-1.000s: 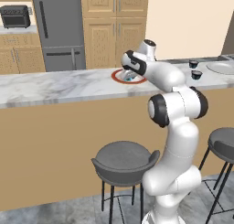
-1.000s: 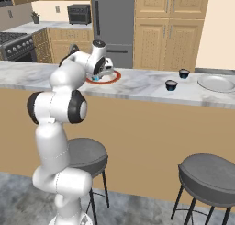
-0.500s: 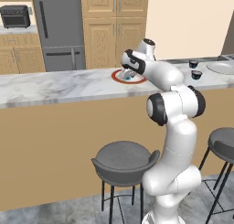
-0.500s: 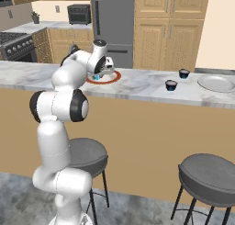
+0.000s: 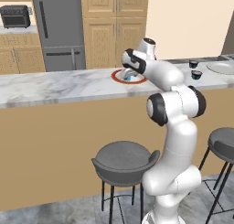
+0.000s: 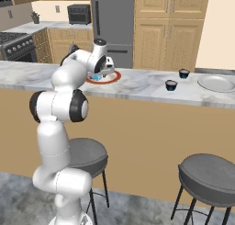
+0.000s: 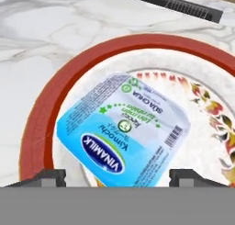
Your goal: Place two yogurt containers on each plate.
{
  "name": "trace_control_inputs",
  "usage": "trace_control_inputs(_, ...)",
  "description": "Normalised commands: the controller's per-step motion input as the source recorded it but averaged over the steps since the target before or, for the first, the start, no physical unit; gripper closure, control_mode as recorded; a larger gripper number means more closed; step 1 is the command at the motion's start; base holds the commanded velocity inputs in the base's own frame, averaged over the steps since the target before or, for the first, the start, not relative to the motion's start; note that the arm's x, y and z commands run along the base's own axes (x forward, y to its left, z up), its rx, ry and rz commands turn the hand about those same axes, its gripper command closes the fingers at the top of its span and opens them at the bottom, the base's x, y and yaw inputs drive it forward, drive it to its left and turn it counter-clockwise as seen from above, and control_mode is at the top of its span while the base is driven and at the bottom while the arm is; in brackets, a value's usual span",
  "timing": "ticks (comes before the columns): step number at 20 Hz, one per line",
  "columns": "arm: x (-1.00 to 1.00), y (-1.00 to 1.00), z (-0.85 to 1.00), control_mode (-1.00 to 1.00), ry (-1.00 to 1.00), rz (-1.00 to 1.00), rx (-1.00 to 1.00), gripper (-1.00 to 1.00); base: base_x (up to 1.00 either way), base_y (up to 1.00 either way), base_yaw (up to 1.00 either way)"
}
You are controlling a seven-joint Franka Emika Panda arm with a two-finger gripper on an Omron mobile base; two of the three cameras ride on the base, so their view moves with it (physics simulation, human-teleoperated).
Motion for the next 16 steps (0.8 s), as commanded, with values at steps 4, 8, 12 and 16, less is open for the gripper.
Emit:
trace_control_inputs(4,-0.63,-0.10,0.23,-1.00,-0.02,0.00,0.00,-1.00,0.00,0.00,0.00)
trace_control_inputs(8,-0.95,-0.31,0.38,-1.00,-0.12,0.00,0.00,-1.00,0.00,0.00,0.00)
trace_control_inputs(12,-1.00,-0.50,0.43,-1.00,-0.10,-0.03,0.00,-1.00,0.00,0.00,0.00)
trace_control_inputs(16,-1.00,-0.29,0.39,-1.00,-0.04,-0.11,0.00,-1.00,0.00,0.00,0.00)
